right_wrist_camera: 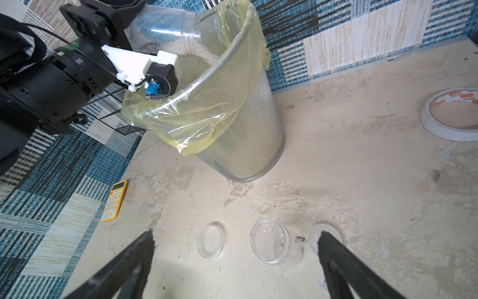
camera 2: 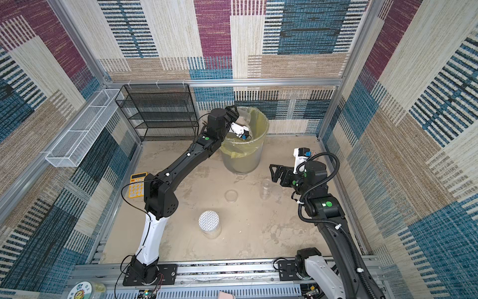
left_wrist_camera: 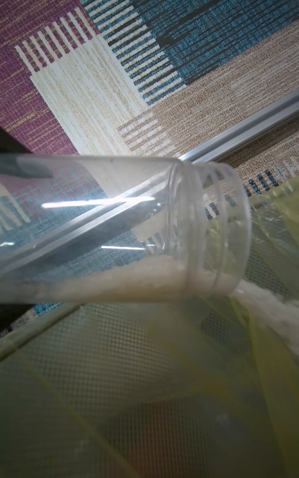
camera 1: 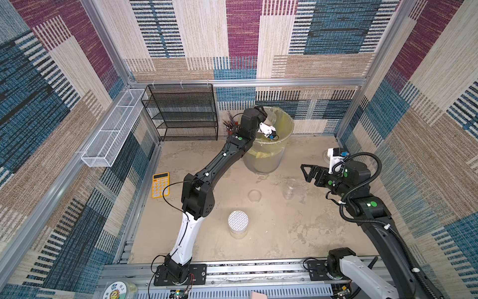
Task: Empty moldy rice from jars
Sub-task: Pour the moldy rice from the jar into the trash bin.
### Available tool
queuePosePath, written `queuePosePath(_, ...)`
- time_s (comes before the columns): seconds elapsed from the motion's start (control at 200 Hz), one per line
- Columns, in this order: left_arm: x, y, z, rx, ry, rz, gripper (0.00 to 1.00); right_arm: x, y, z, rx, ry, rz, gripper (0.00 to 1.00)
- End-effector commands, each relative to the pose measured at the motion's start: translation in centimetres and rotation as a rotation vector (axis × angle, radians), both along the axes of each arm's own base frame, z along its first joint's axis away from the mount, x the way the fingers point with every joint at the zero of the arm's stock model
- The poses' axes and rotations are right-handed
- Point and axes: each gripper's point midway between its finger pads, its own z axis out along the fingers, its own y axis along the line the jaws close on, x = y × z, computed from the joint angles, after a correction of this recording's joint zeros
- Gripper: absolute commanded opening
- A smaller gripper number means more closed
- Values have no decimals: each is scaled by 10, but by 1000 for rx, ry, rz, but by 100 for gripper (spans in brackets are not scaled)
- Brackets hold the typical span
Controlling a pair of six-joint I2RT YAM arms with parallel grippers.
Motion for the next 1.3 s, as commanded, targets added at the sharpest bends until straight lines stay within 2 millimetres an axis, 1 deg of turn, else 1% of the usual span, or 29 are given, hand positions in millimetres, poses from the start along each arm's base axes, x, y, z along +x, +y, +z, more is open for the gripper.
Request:
queuePosePath(0.0,-9,0,26,28,-71,-23,0,-2,2,3,20,-12,5,100)
queuePosePath(0.08,-14,5,39,25,-84,-21,0,-3,2,3,19,-11,7,100)
queuePosePath(0.115,-17,7,40,34,-79,-23,0,-4,2,4,21,-11,11,100)
queuePosePath(0.155,-21,7,37,54,-61,-40,2,-4,3,4,23,-12,12,99)
queuePosePath(0.21,-29,-2,31,95,-62,-101,6,-3,3,3,28,-14,15,100)
queuePosePath(0.25,-34,-9,30,99,-65,-120,5,-2,4,2,31,-12,19,100)
queuePosePath(0.295,-35,-11,32,56,-46,-102,4,-1,5,1,32,-4,21,100)
queuePosePath(0.346,-34,-5,24,42,-4,-68,1,-1,7,1,37,5,28,100)
queuePosePath(0.391,-28,1,11,58,16,-50,1,-3,8,1,41,5,36,100)
queuePosePath(0.456,-23,6,2,70,26,-33,0,-5,6,2,38,-5,28,100)
queuePosePath(0.486,-21,7,4,62,21,-23,0,-6,5,2,32,-9,22,100)
queuePosePath(0.566,-19,8,17,34,8,-8,0,-6,3,0,21,-10,14,100)
queuePosePath(0.666,-24,-3,15,49,8,-37,0,-4,5,-3,29,-3,22,99)
queuePosePath(0.746,-25,5,17,45,24,-21,0,-4,6,-2,32,-1,27,99)
queuePosePath(0.786,-26,5,17,49,27,-33,0,-5,6,-1,35,-8,28,99)
queuePosePath(0.856,-30,4,30,14,16,-30,0,-3,6,-1,41,-13,28,100)
queuePosePath(0.926,-30,16,46,-36,20,16,0,-3,8,0,44,-6,34,100)
queuePosePath(0.961,-30,16,43,-23,29,12,0,-4,8,-1,49,-5,34,100)
queuePosePath(1.017,-35,1,34,8,15,-36,0,-3,8,0,62,-17,30,99)
queuePosePath(1.047,-38,-2,31,10,28,-39,0,-2,9,0,65,-16,32,100)
queuePosePath(1.082,-37,3,34,-19,42,-16,0,-1,10,1,67,-11,38,100)
queuePosePath(1.112,-35,11,38,-46,49,15,0,-1,11,2,67,-6,44,100)
queuePosePath(1.147,-33,19,38,-53,60,38,0,-2,11,2,68,-6,48,100)
queuePosePath(1.242,-36,20,30,-18,64,24,0,-3,10,1,79,-14,35,100)
queuePosePath(1.297,-34,32,43,-65,71,59,0,-3,11,2,80,-8,43,100)
